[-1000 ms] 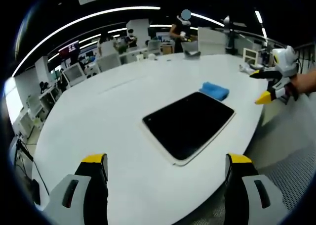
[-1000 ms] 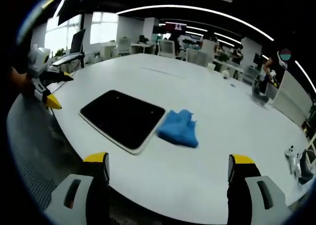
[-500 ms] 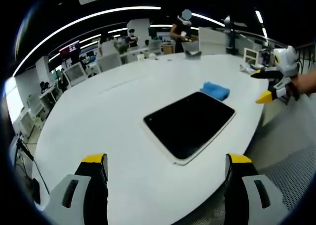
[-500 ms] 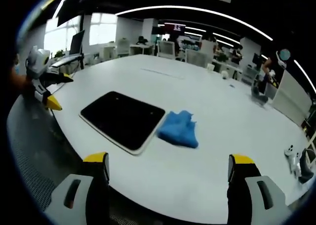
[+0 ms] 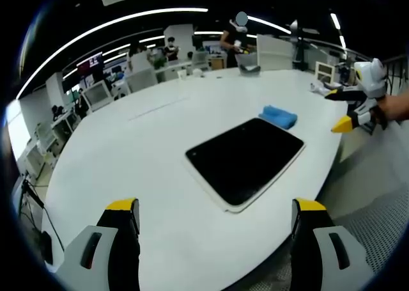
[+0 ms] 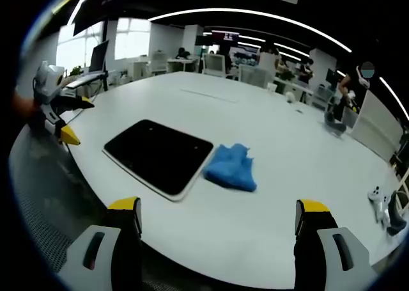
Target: Wipe the mirror surface with the cleaning cloth until all visible marks leave the cleaned area.
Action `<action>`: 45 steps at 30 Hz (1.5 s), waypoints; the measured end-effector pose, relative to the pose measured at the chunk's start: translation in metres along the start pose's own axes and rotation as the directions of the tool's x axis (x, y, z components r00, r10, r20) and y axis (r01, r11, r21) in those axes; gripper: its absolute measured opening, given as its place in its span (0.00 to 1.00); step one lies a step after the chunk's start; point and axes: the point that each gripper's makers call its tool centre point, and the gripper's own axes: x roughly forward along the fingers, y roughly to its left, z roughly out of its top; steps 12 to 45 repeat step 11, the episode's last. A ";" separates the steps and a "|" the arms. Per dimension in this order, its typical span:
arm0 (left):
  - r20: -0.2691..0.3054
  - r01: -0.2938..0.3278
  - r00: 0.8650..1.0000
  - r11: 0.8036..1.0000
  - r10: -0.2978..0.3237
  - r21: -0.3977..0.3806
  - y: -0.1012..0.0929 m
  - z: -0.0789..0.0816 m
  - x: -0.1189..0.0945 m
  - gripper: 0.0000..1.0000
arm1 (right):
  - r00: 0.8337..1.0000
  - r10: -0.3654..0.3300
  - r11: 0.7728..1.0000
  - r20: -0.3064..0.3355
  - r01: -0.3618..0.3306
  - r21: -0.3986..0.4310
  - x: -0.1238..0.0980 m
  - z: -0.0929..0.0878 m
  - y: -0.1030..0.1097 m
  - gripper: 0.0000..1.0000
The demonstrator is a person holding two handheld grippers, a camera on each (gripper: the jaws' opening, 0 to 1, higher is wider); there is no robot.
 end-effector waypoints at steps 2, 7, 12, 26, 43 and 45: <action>0.000 0.000 1.000 1.000 0.000 -0.001 0.000 0.000 0.000 0.99 | 1.000 -0.001 1.000 0.001 0.001 0.001 0.000 0.000 0.000 1.00; 0.000 0.000 1.000 1.000 0.000 0.002 0.000 0.000 0.000 0.99 | 1.000 0.003 1.000 0.001 -0.003 0.007 -0.001 0.000 0.000 1.00; -0.003 0.003 1.000 1.000 -0.003 0.004 -0.001 0.000 0.000 0.99 | 1.000 0.005 1.000 0.003 -0.005 0.003 0.000 0.000 0.001 1.00; -0.003 0.003 1.000 1.000 -0.003 0.004 -0.001 0.000 0.000 0.99 | 1.000 0.005 1.000 0.003 -0.005 0.003 0.000 0.000 0.001 1.00; -0.003 0.003 1.000 1.000 -0.003 0.004 -0.001 0.000 0.000 0.99 | 1.000 0.005 1.000 0.003 -0.005 0.003 0.000 0.000 0.001 1.00; -0.003 0.003 1.000 1.000 -0.003 0.004 -0.001 0.000 0.000 0.99 | 1.000 0.005 1.000 0.003 -0.005 0.003 0.000 0.000 0.001 1.00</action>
